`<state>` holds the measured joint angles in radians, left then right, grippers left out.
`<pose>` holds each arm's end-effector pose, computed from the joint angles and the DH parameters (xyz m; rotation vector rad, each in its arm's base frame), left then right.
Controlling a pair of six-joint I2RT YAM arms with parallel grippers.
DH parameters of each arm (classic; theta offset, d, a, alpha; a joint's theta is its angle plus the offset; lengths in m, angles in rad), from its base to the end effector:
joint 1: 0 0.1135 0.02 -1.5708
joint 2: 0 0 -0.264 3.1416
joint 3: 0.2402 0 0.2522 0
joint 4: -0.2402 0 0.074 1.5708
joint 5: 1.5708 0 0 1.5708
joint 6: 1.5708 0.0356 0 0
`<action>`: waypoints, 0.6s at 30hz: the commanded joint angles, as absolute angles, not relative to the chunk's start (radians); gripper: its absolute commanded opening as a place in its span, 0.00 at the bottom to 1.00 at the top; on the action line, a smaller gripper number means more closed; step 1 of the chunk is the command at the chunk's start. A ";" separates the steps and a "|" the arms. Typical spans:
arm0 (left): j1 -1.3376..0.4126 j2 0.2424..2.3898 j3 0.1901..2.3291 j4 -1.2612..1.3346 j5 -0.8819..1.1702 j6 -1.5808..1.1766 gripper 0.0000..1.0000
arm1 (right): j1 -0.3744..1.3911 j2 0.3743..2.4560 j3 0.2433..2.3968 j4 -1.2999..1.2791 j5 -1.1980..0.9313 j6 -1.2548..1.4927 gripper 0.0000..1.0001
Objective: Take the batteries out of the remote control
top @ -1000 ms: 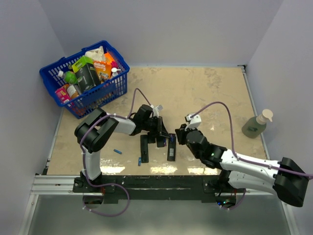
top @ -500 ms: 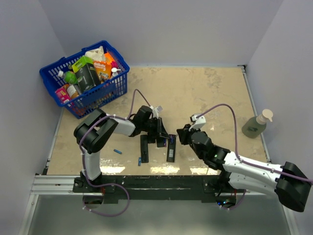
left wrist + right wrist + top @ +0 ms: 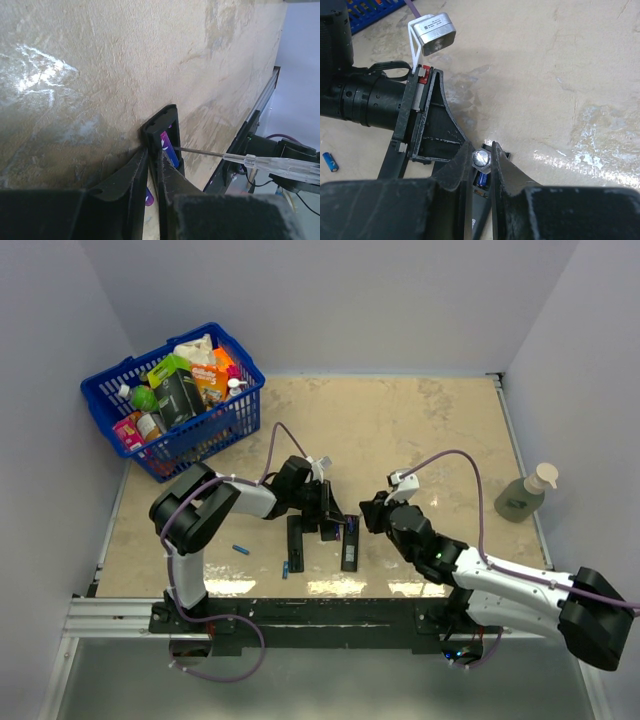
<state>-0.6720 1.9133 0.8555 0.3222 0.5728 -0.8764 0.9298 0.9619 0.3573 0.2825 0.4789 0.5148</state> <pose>0.2683 -0.2381 0.1085 0.0726 2.6166 -1.3517 0.1356 0.1543 0.2067 -0.0631 1.8906 0.5462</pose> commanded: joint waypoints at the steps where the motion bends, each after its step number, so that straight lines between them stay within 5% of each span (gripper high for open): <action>1: -0.703 1.890 0.853 0.314 0.575 -0.862 0.17 | 0.948 0.973 0.400 0.330 0.354 0.600 0.00; 18: -0.703 1.881 0.897 0.244 0.558 -0.835 0.17 | 0.901 0.919 0.430 0.301 0.344 0.633 0.00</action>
